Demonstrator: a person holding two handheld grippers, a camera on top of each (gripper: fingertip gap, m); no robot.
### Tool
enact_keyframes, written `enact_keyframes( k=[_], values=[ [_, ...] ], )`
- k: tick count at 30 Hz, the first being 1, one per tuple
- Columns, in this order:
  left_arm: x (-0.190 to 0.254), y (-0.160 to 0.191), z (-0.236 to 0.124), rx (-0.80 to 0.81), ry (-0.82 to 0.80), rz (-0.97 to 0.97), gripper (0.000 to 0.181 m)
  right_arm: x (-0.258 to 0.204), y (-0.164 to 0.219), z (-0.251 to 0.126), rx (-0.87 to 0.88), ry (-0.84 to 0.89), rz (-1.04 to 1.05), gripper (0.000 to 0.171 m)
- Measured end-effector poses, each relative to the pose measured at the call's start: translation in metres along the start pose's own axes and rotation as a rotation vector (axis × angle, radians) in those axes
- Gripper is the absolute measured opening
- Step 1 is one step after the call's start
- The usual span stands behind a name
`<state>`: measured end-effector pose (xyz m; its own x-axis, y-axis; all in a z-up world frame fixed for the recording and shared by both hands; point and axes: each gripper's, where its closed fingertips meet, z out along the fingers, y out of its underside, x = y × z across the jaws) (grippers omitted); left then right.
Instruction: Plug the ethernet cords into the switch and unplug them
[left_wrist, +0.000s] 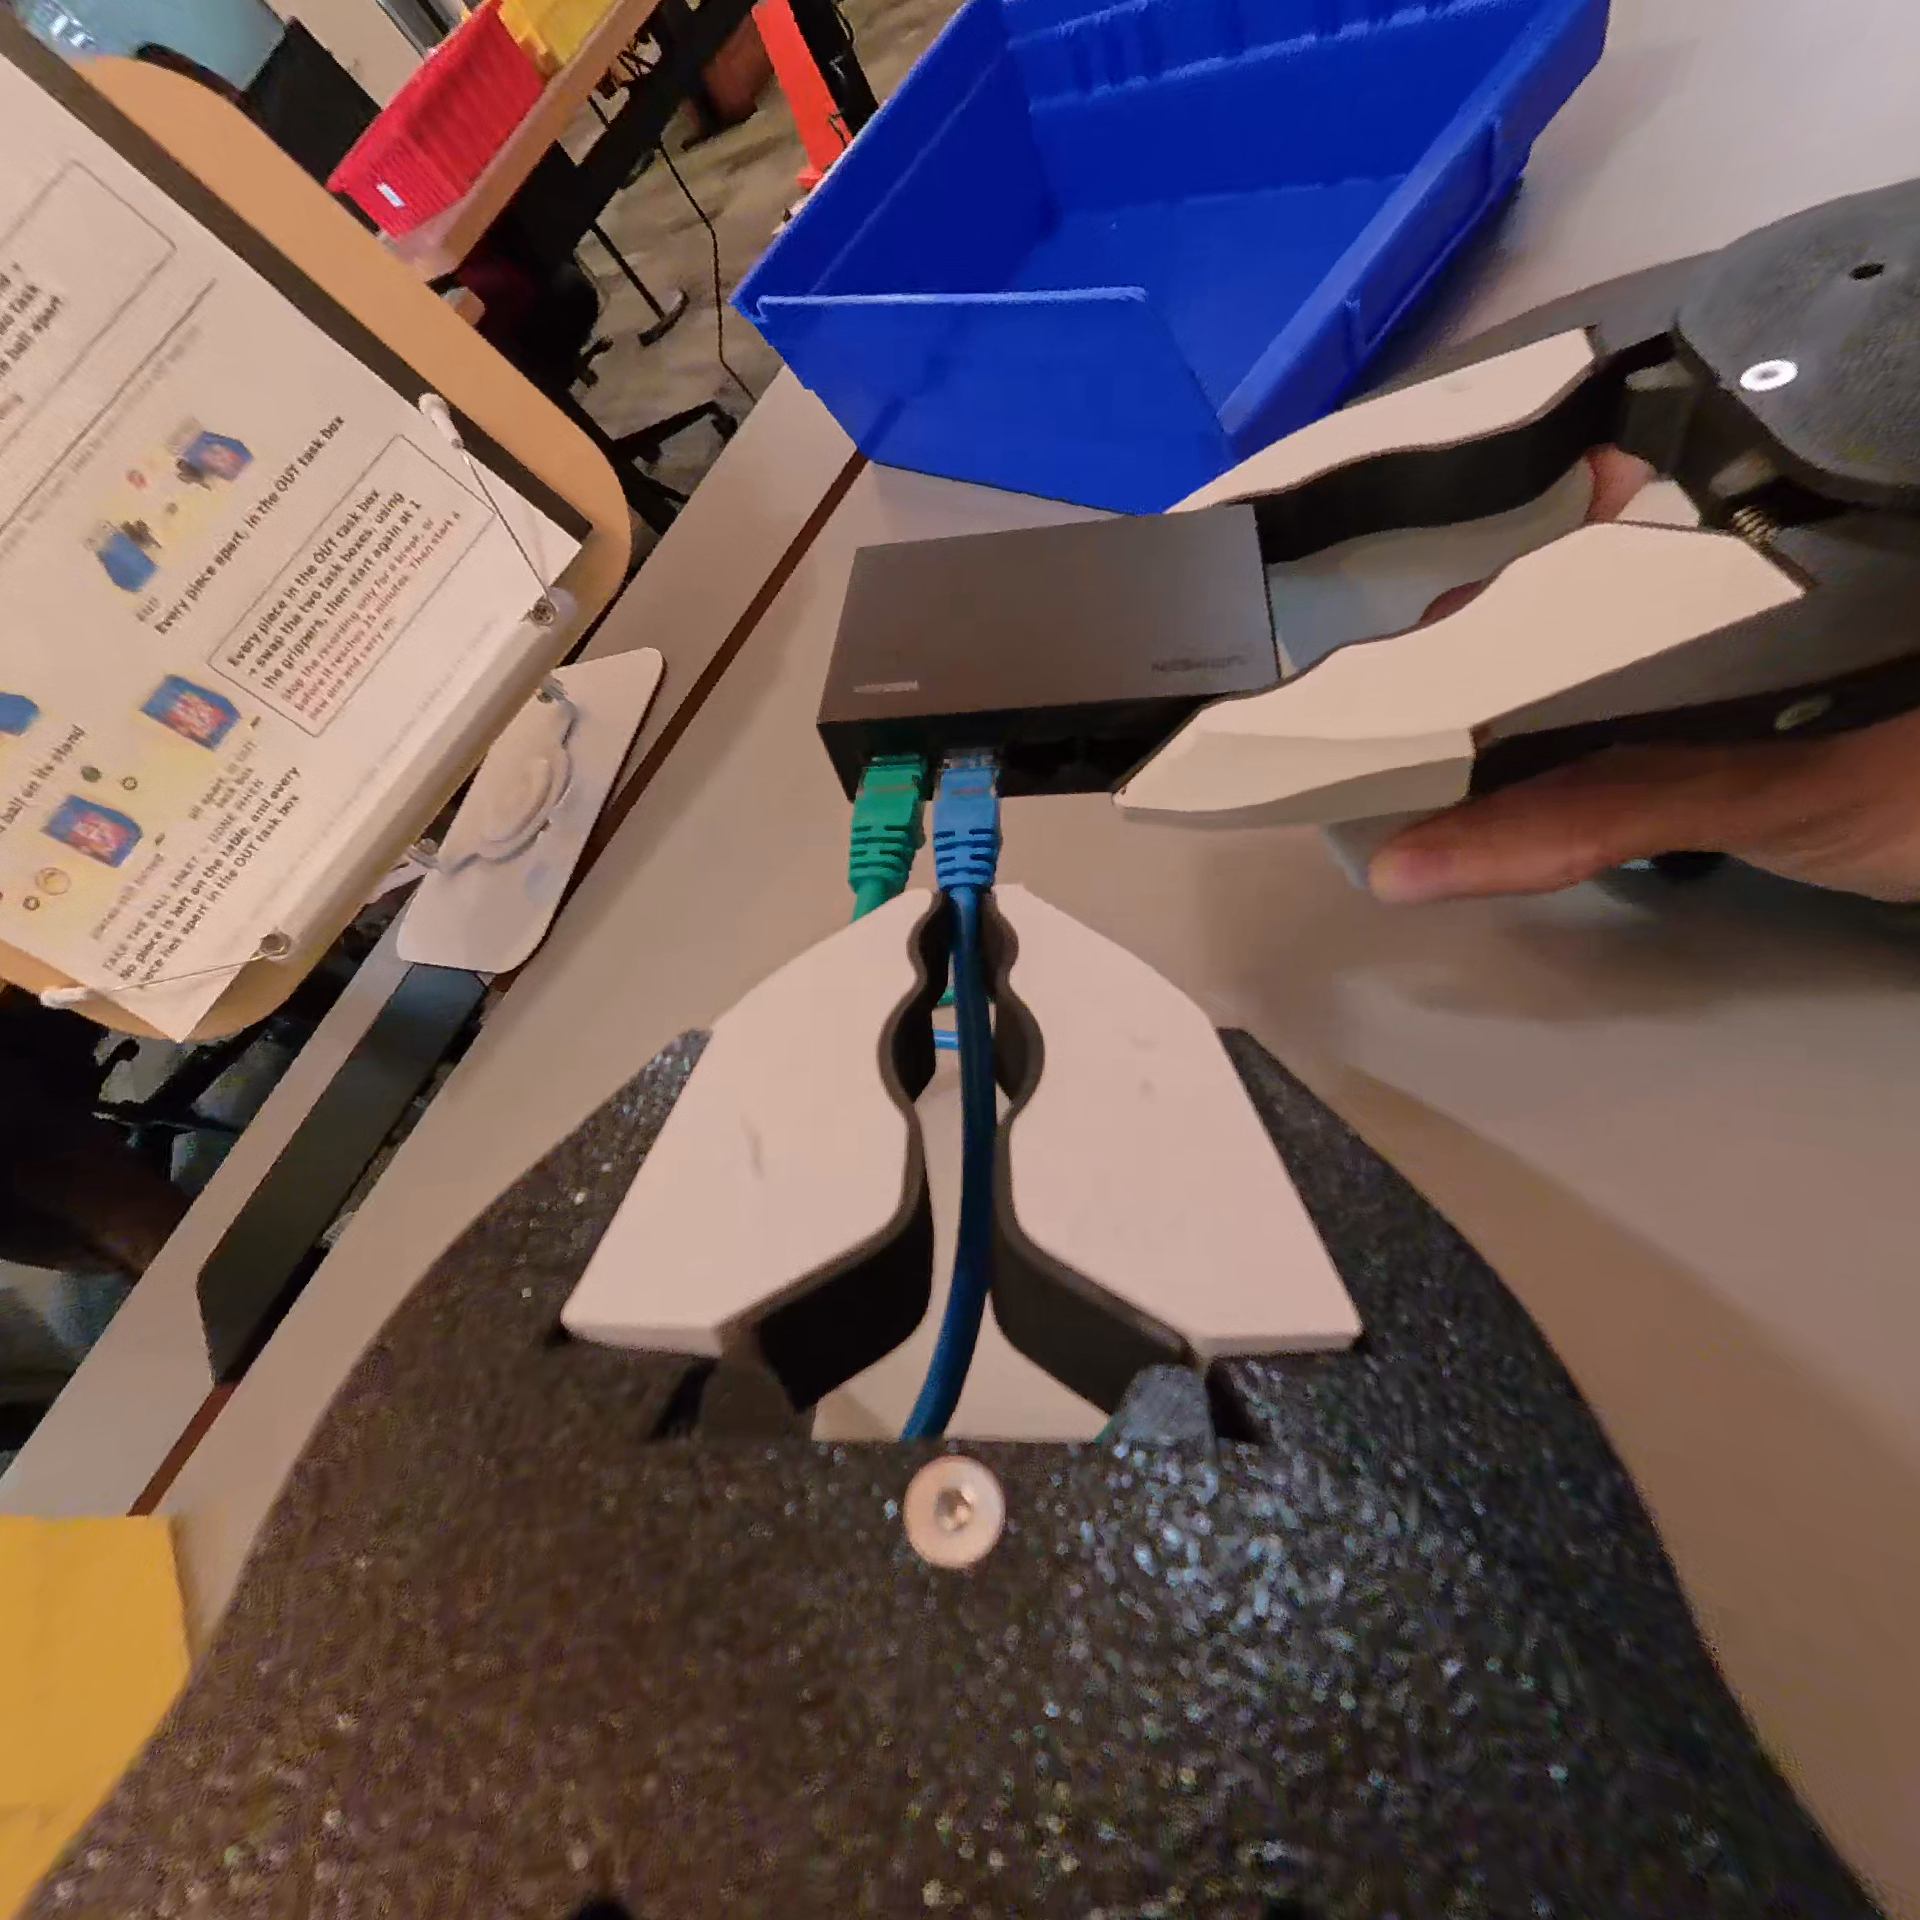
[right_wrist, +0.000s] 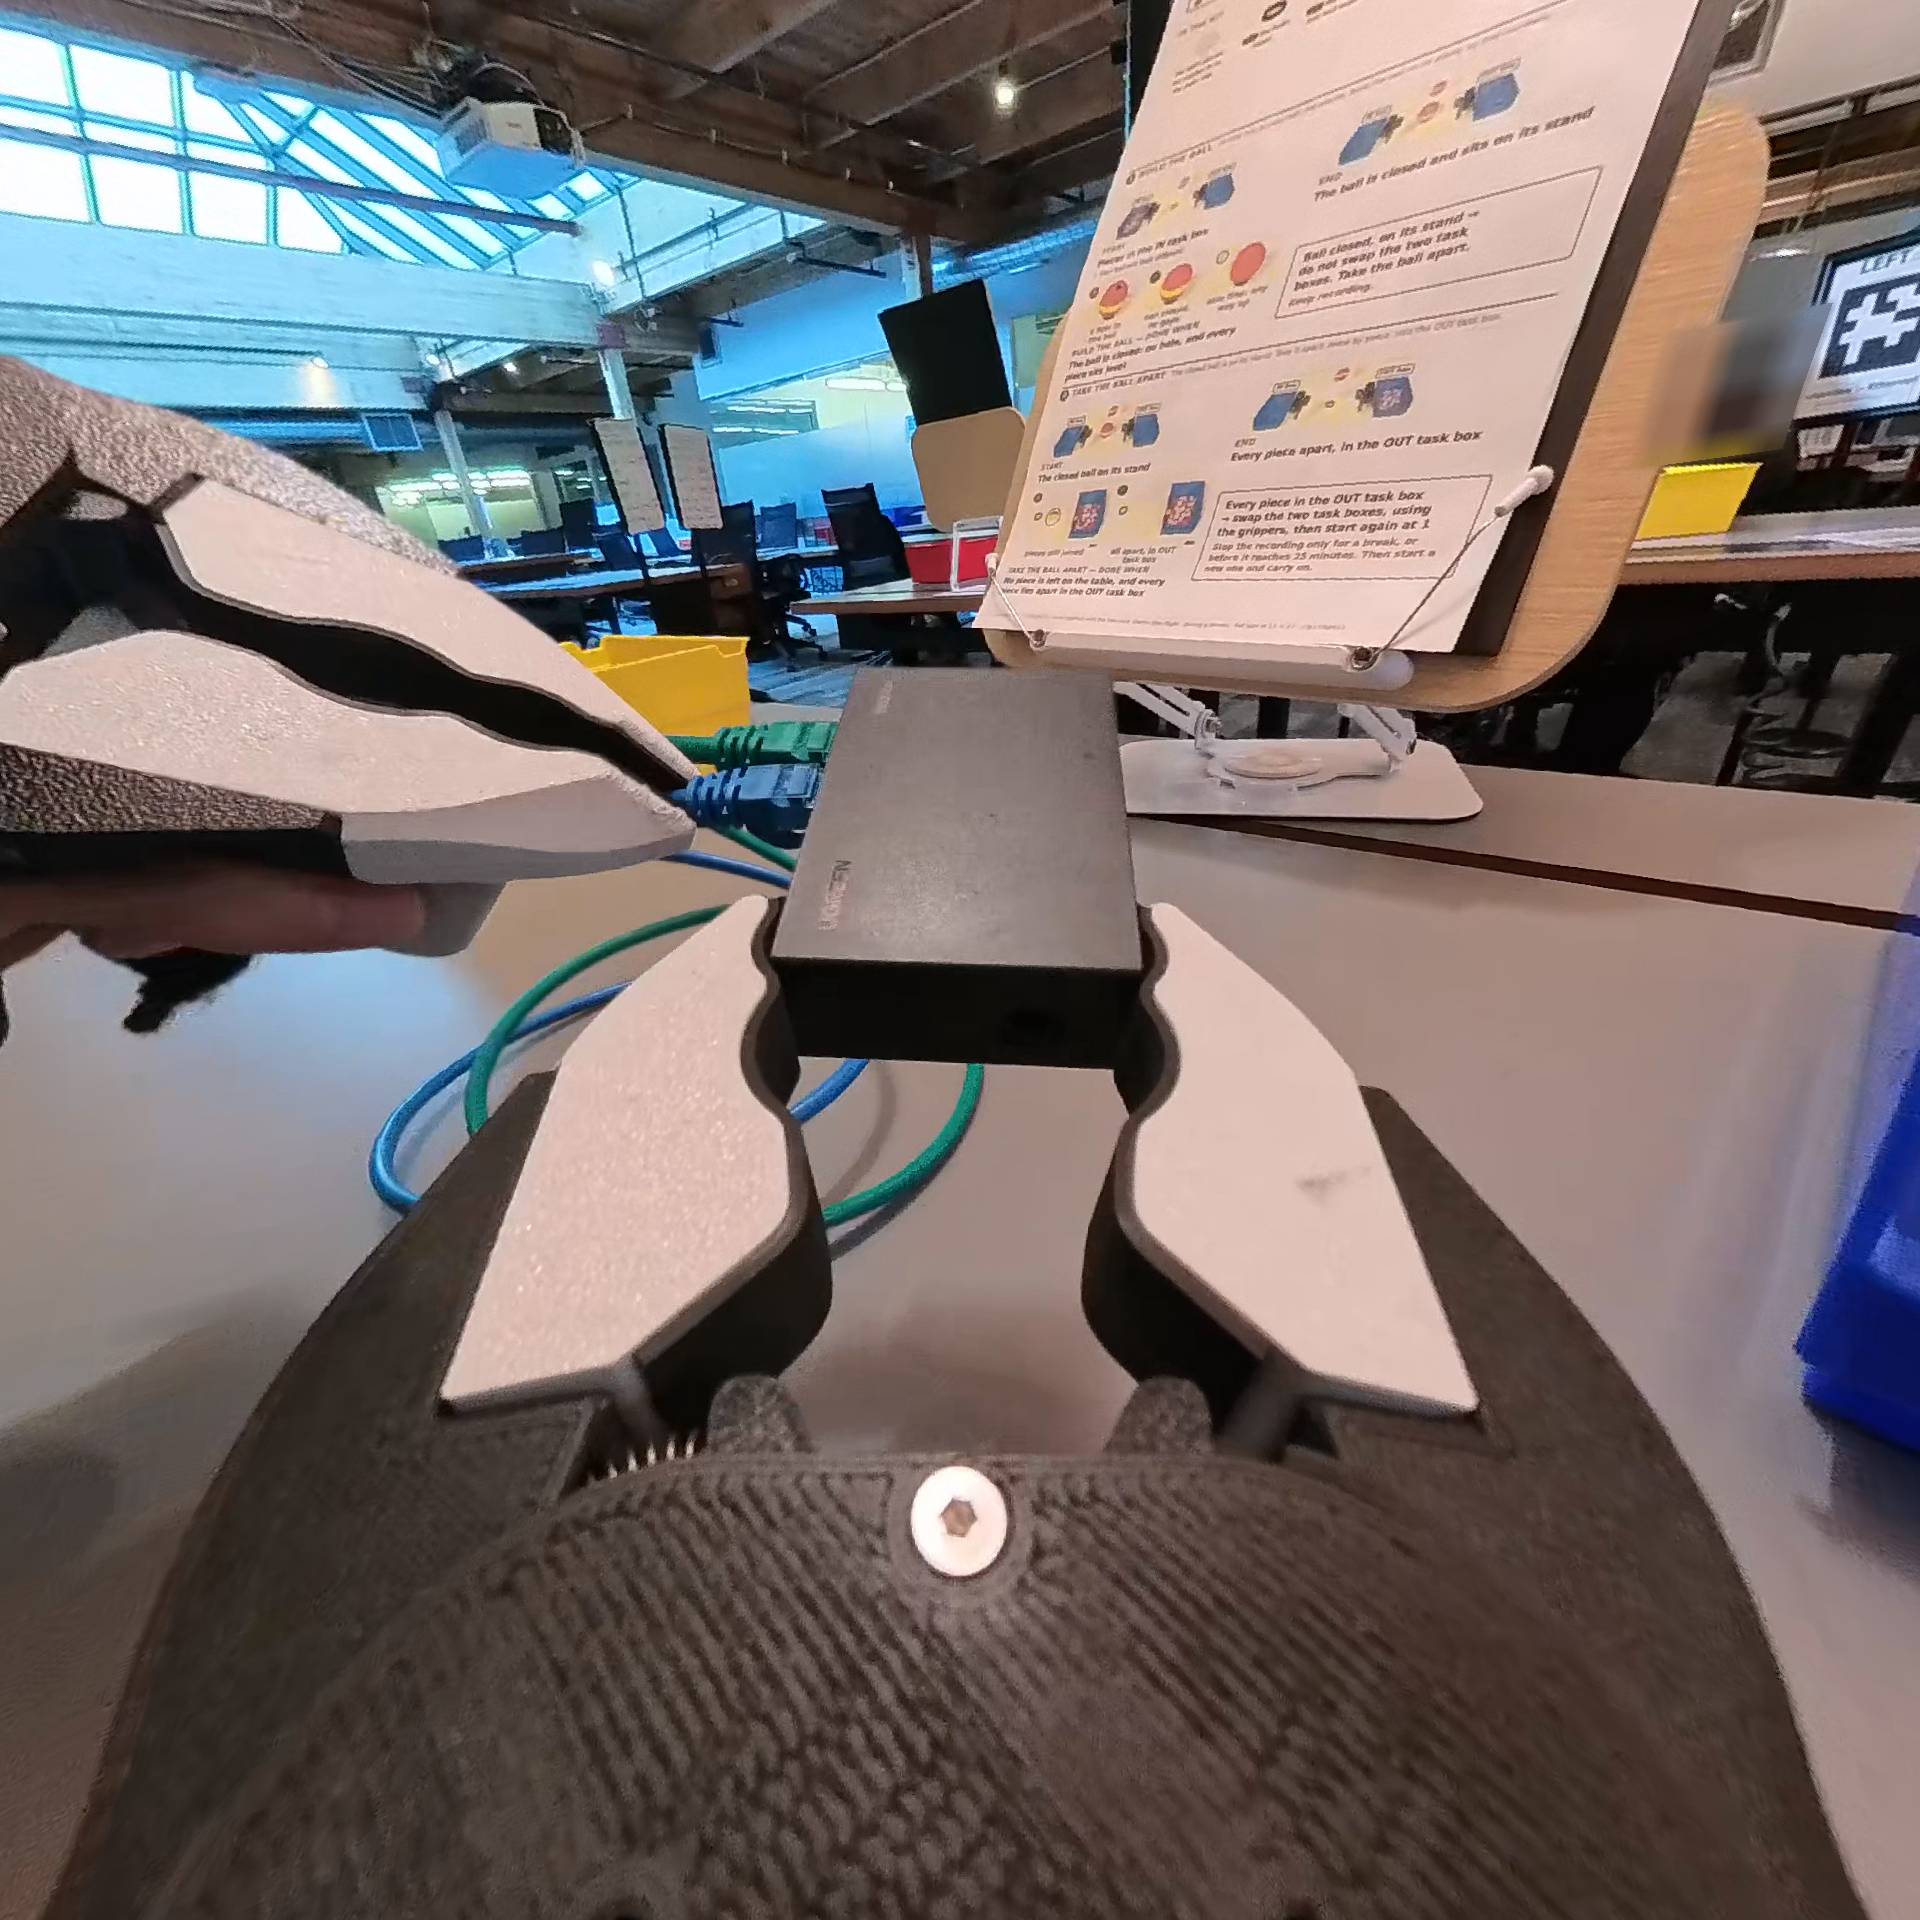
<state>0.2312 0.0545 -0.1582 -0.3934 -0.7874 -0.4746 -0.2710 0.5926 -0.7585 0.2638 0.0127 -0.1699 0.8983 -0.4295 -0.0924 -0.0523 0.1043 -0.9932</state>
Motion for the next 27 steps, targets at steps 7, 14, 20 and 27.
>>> enact_keyframes(
  k=[7, 14, 20, 27],
  values=[
    [0.005, -0.001, -0.003, 0.031, 0.05, -0.139, 0.005, -0.001, -0.004, -0.002, 0.029, -0.053, 0.028, 0.062],
    [0.011, 0.0, -0.001, 0.014, 0.079, -0.244, 0.005, 0.003, -0.011, -0.004, 0.097, -0.029, 0.01, 0.061],
    [0.01, 0.0, -0.002, -0.007, 0.052, -0.171, 0.005, 0.002, -0.013, -0.004, 0.114, -0.015, -0.022, 0.062],
    [0.012, 0.002, -0.001, -0.021, 0.044, -0.155, 0.005, 0.001, -0.013, -0.005, 0.117, -0.024, -0.024, 0.062]
  ],
)
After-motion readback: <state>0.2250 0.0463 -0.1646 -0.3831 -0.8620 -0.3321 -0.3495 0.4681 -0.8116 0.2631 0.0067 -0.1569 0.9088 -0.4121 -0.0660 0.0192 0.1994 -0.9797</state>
